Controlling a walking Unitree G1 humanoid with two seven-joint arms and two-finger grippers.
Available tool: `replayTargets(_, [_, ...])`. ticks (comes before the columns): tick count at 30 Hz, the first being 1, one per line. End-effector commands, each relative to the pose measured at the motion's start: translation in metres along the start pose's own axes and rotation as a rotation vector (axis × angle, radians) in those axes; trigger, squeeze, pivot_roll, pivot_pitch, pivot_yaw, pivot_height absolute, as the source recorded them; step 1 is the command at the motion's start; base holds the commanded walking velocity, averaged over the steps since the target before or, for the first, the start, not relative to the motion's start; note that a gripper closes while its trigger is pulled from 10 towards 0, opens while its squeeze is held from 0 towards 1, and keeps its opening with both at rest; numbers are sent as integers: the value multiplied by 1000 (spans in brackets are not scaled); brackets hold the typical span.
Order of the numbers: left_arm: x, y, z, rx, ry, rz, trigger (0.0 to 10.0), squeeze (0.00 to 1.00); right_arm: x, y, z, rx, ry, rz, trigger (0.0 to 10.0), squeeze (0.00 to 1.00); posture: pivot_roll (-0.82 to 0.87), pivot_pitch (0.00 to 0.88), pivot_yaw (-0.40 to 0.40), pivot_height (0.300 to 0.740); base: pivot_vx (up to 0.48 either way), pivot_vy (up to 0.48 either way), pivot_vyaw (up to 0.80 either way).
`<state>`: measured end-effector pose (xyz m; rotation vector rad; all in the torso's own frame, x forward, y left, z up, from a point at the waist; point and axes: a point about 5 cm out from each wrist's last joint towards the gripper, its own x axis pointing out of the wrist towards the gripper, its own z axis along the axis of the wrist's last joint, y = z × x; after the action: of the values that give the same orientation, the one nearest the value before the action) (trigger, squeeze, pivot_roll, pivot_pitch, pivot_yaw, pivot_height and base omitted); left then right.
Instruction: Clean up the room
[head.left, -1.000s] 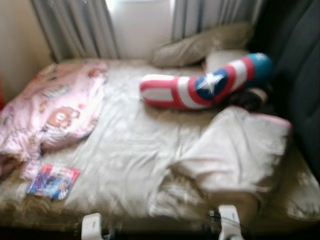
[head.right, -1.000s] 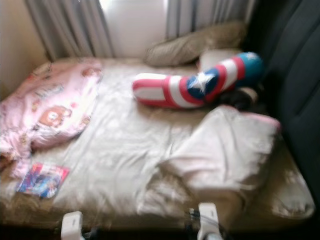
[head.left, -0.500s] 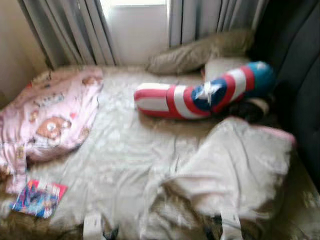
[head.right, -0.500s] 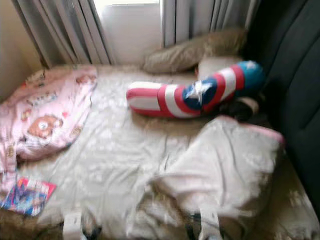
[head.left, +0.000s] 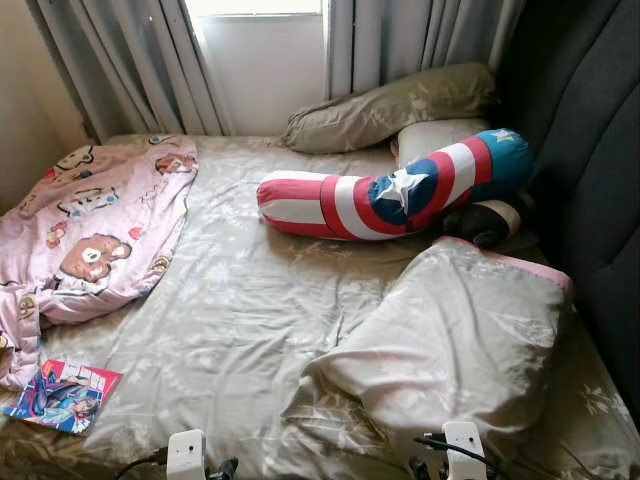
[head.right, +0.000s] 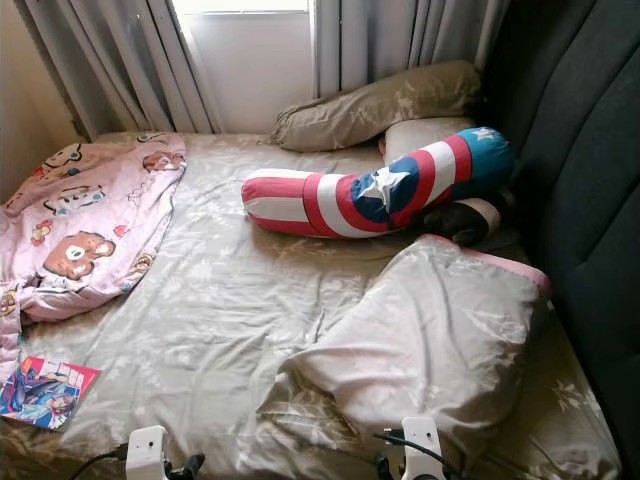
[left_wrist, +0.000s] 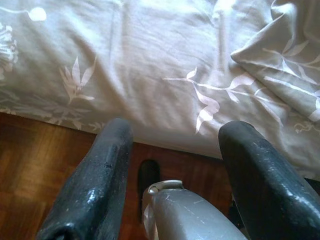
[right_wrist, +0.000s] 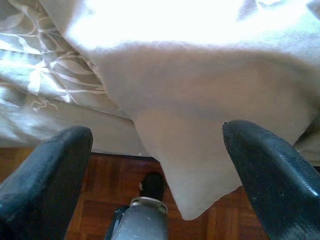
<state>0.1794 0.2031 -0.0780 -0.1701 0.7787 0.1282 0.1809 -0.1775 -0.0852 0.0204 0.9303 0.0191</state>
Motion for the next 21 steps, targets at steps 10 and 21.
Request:
replayTargets(10, [3, 0, 11, 19, -31, -2, 10000, 0, 1, -3, 5, 10, -16, -14, 10000, 0, 75, 0, 3, 740, 0, -175, 0])
replayTargets(21, [8, -6, 37, 47, -155, -38, 10000, 0, 0, -6, 5, 137, -59, -55, 10000, 0, 68, 0, -5, 740, 0, 0, 0])
